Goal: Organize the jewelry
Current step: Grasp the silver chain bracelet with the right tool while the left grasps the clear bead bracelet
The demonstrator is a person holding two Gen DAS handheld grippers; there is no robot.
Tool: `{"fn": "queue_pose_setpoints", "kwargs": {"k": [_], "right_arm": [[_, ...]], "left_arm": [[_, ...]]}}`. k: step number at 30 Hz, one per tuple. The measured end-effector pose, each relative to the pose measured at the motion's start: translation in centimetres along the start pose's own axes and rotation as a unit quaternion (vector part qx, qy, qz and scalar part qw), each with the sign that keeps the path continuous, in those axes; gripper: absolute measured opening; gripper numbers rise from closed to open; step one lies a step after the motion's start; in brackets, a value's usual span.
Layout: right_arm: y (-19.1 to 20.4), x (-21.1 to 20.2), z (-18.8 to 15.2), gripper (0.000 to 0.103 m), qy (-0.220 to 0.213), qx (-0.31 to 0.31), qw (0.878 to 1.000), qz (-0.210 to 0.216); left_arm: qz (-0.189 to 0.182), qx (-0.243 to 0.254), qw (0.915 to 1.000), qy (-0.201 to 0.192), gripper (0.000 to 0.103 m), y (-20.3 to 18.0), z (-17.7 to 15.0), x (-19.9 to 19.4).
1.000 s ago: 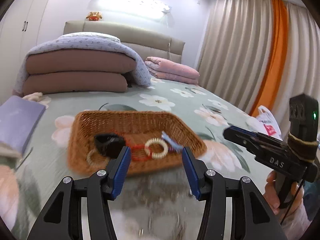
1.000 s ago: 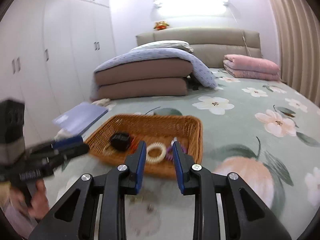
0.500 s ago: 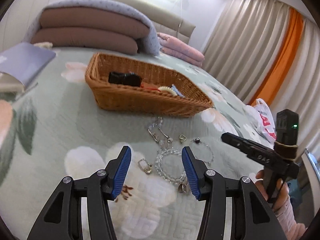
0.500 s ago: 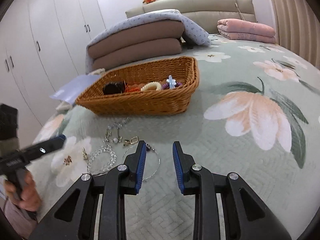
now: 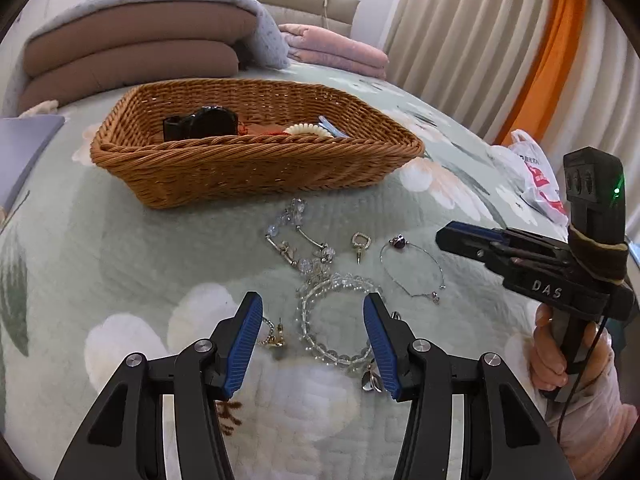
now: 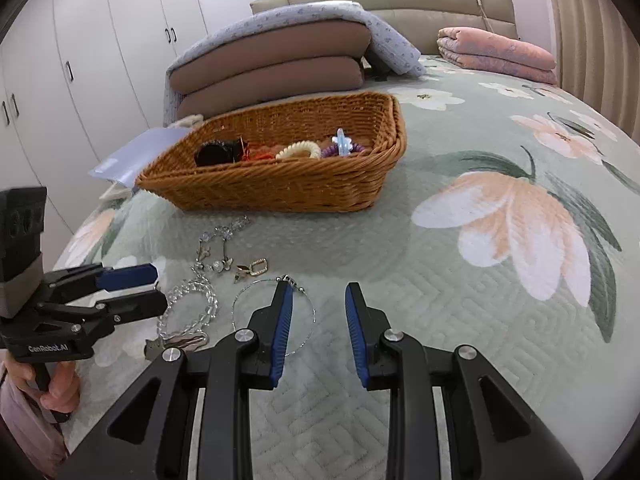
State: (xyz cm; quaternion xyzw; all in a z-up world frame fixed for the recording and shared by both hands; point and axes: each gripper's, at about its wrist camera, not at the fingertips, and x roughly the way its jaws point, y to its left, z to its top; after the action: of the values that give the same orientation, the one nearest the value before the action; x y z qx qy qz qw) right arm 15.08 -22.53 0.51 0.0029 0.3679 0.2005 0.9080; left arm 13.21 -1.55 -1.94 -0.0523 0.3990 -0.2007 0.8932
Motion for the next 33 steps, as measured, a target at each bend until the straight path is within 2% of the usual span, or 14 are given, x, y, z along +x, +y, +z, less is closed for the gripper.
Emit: {"fn": "queue_pose_setpoints", "kwargs": {"k": [2,4,6,11,15,19,20,22,23,28,33], "right_arm": [[0.4,0.7,0.2,0.030,0.011,-0.010,1.000,-0.002],[0.8,1.5,0.3,0.030,0.026,-0.021,0.999,-0.003],[1.2,2.3,0.3,0.030,0.044,-0.033,0.999,-0.005],[2.5,3.3,0.6,0.030,0.058,-0.072,0.996,0.006],[2.7,3.7,0.8,0.030,0.061,-0.080,0.995,0.014],[2.7,4.0,1.1,0.028,0.059,-0.077,0.995,0.016],[2.8,4.0,1.0,0.026,0.057,-0.081,0.995,0.012],[3.3,4.0,0.9,0.014,0.055,-0.093,0.994,0.012],[3.7,3.9,0.8,0.012,0.052,-0.102,0.993,0.012],[4.3,3.6,0.5,0.012,0.041,-0.115,0.993,0.003],[3.2,2.6,0.6,0.012,0.017,-0.081,0.996,0.011]], "left_arm": [[0.008,0.015,0.9998,0.009,0.051,-0.2,0.3,0.4],[0.009,0.027,0.9993,0.025,0.041,-0.4,0.4,1.1],[0.005,0.037,0.9983,0.045,0.040,-0.5,0.5,1.9],[0.023,0.079,0.9950,0.057,0.038,-2.1,0.7,2.8],[0.018,0.077,0.9953,0.056,0.018,-2.1,0.7,2.8],[0.019,0.072,0.9957,0.055,0.008,-1.9,0.5,2.8],[0.019,0.072,0.9958,0.054,0.007,-2.0,0.5,2.7],[0.020,0.071,0.9960,0.050,0.007,-1.9,0.4,2.6],[0.021,0.070,0.9962,0.048,0.007,-1.9,0.4,2.5],[0.018,0.060,0.9975,0.033,0.007,-1.5,0.2,1.8],[-0.026,0.031,0.9991,0.011,0.007,0.0,0.3,0.7]]}}
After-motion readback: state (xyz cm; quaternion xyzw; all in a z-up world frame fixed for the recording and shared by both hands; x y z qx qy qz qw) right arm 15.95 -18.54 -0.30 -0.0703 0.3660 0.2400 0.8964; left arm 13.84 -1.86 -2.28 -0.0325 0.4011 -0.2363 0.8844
